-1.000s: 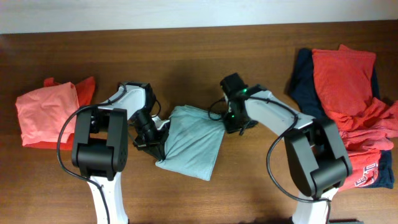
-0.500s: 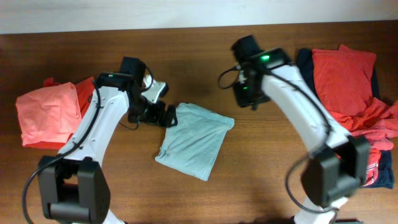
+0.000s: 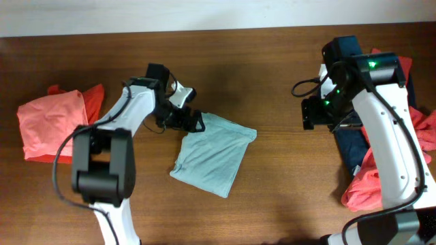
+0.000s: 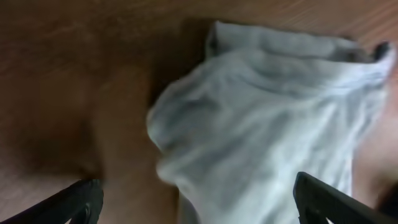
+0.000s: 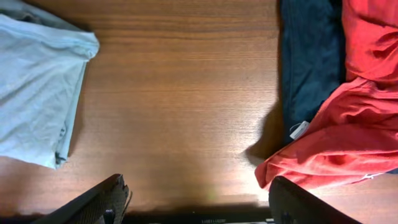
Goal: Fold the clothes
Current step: 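Carry the blue bundle left with the left gripper onto the red cloth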
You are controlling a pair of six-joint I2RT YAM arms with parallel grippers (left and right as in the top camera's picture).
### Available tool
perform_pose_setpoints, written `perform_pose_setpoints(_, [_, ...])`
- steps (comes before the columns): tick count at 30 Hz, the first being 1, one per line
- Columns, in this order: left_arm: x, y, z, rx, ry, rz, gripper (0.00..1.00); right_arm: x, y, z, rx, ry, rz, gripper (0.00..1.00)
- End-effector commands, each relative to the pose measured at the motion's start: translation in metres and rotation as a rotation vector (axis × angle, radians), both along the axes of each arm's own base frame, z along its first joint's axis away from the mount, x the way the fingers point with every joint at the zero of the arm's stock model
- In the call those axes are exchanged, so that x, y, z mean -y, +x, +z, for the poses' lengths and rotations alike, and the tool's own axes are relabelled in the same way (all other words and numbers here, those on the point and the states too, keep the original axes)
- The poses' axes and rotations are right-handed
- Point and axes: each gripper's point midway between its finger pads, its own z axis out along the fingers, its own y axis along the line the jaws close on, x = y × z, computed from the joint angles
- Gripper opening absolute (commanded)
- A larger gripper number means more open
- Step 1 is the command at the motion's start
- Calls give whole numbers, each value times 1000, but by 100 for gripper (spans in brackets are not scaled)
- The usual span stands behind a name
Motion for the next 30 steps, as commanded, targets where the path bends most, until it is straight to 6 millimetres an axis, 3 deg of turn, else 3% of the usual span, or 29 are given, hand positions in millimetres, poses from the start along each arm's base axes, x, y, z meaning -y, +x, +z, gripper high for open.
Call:
perform_pose_setpoints(1, [15,3,-11,-25,-90,-46,94,-1,-1,10,33,15,0,78])
perform_pose_setpoints(4, [30,-10,-22,-104,-172,-54,89,-1,-1,10,33,14,0,78])
perform_pose_setpoints(7, [46,-24,-34,-169,-202,-79,76,0,-1,10,34,12,0,78])
perform_pose_setpoints(9, [53,-35,-43,-211,-191,-101,55,0,-1,10,34,12,0,78])
perform_pose_setpoints(10, [55,-38,-45,-220,-188,-105,29,0,-1,10,34,12,0,78])
perform_pose_setpoints(12, [55,-40,-47,-224,-176,-110,17,0,-1,10,34,12,0,78])
perform_pose_setpoints(18, [49,-33,-45,-201,-156,-112,1,0,-1,10,34,12,0,78])
perform_pose_setpoints(20, [47,-28,-36,-195,-158,-110,1,0,-1,10,34,12,0,78])
perform_pose_setpoints(22, [36,-18,-21,-160,-114,-114,1,0,-1,10,34,11,4,78])
perform_pose_setpoints(25, [5,4,5,-69,45,-92,1,4,-1,10,36,-13,1,78])
perform_pose_setpoints(30, [-43,36,69,103,162,32,1,4,-1,10,36,-14,1,78])
